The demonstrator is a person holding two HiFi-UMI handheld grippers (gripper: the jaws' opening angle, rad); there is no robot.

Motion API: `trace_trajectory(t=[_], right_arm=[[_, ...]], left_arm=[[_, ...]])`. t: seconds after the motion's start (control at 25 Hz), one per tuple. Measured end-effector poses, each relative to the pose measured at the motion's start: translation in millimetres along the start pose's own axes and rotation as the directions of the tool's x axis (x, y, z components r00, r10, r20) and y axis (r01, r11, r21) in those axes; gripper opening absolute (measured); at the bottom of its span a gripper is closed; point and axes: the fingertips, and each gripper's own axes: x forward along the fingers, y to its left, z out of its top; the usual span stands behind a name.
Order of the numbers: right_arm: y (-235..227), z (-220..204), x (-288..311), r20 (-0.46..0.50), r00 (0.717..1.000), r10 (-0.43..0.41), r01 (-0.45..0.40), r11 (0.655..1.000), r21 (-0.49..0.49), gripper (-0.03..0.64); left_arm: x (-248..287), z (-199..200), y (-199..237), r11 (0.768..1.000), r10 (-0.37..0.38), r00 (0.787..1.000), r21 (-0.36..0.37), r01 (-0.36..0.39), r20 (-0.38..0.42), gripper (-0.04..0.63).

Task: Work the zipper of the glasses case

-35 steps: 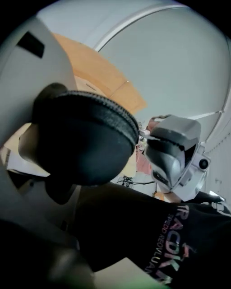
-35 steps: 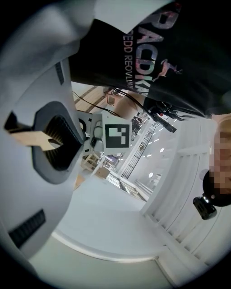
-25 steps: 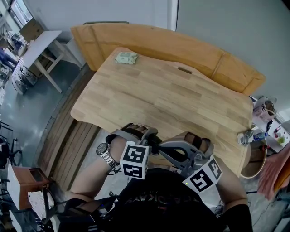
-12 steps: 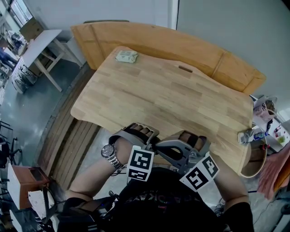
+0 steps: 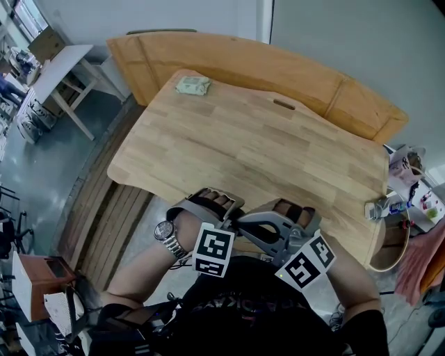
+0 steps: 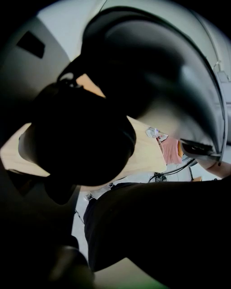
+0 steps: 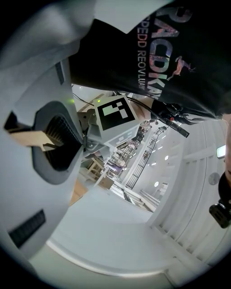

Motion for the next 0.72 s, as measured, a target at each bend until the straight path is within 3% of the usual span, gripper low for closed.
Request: trace_trajectory(t=[0.2,0.28,0.4,0.52,0.56,0.64,0.72], right_arm=[[-5.8,0.5,0.0,0.027,0.999,-0.033,0.033,0.999,0.02,0.026],[-10.5,3.9,-4.4,0.062,0.997,-0.045,0.04,0.997,0.068,0.099],[-18.5,-0.2,-15.8,0.087,0.994,-0.07,0.054,0.983,0.174,0.117],[-20.8,-23.3,-28.9,0.025,0.996,-0.084,0.071,0.944,0.323,0.121],[-26.8,-23.4,-33.1,0.054,0.991,-0.119,0.091,0.923,0.374,0.125],[-47.3,-9.8,-40.7,0.193,0.949,-0.251,0.134,0.87,0.474,0.138],[-57.8,-8.1,-46.1,0.261,0.912,-0.316,0.142,0.841,0.522,0.152]], left_arm=[[0.8,0.0,2.5,0.998,-0.004,0.998,-0.069,0.007,0.057,0.307],[-1.5,0.6,6.1,0.991,-0.004,0.994,-0.132,0.019,0.109,0.307],[-5.8,-1.2,14.9,0.966,0.009,0.98,-0.255,0.042,0.198,0.307],[-9.6,-4.7,24.2,0.924,0.041,0.956,-0.376,0.075,0.292,0.307],[-10.8,-5.5,27.7,0.906,0.057,0.945,-0.413,0.087,0.323,0.306],[-14.8,-5.2,36.6,0.862,0.098,0.914,-0.493,0.12,0.395,0.307],[-22.8,-2.6,47.9,0.797,0.154,0.861,-0.576,0.182,0.485,0.305]])
